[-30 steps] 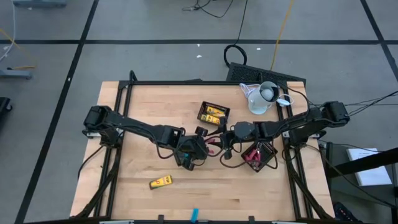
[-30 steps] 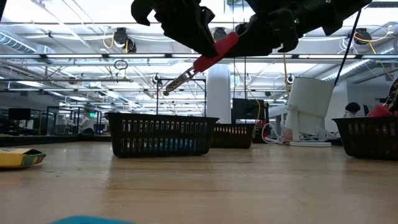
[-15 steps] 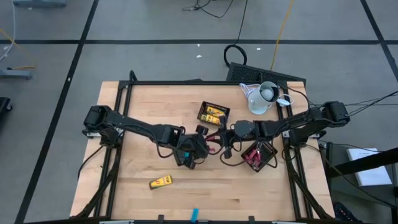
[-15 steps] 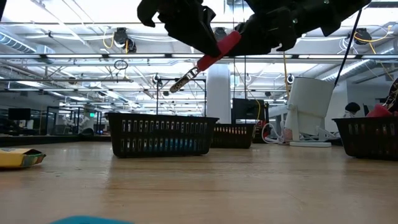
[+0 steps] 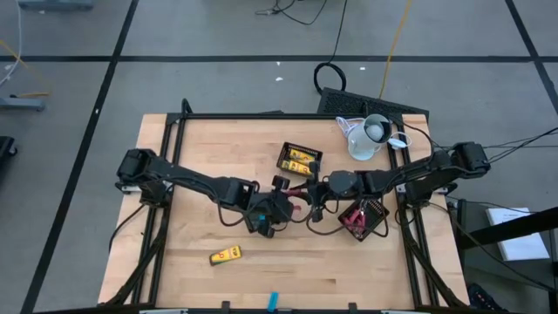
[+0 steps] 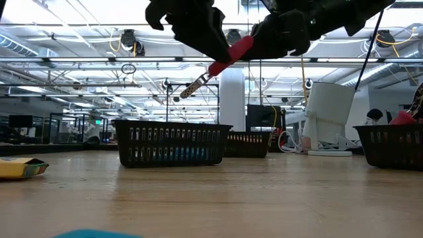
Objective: Pick & Place School Supplies
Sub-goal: Put the pink hole puncher into the bottom right black bin
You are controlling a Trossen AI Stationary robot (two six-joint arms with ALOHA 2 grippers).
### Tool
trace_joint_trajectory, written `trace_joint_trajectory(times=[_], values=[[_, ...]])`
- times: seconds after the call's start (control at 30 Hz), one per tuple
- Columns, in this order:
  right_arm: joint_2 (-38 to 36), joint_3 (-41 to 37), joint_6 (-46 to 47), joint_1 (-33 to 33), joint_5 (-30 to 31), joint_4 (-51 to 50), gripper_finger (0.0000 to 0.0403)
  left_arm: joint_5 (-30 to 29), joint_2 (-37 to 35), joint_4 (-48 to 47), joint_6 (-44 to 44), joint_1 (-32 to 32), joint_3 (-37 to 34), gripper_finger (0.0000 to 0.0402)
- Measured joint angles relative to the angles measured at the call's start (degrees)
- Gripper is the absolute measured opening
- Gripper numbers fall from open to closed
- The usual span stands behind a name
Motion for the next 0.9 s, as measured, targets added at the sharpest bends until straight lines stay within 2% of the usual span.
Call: trace_joint_trajectory(times=[0.17, 0.3, 0.4, 0.57, 0.7, 0.9], values=[[0.00, 0.11, 0.10, 0.37, 2.00, -0.54, 0.0035, -2.67, -0.99, -2.06, -1.91, -1.96, 0.00, 0.0202], [-0.02, 0.11, 0.55, 0.37, 4.25, -1.98, 0.0035, -5.54, -2.64, -4.62, -3.95, -3.18, 0.00, 0.0229], [0.22, -0.24, 0.78, 0.23, 7.58, -4.10, 0.0035, -6.20, -4.92, -7.26, -5.54, -4.65, -0.11, 0.0234], [-0.04, -0.04, 1.24, 2.16, 9.59, -6.43, 0.0035, -13.00, -8.91, -8.44, -7.49, -6.44, -0.65, 0.0235], [-2.54, 0.01, 2.30, 5.82, 16.16, -10.43, 0.0035, -14.73, -12.10, -6.75, -8.46, -8.07, -4.18, 0.0236], [-11.30, -0.09, 11.67, 15.74, 29.49, -27.19, 0.0035, -16.42, -17.03, 0.47, -11.42, -7.64, -13.89, 0.0236]])
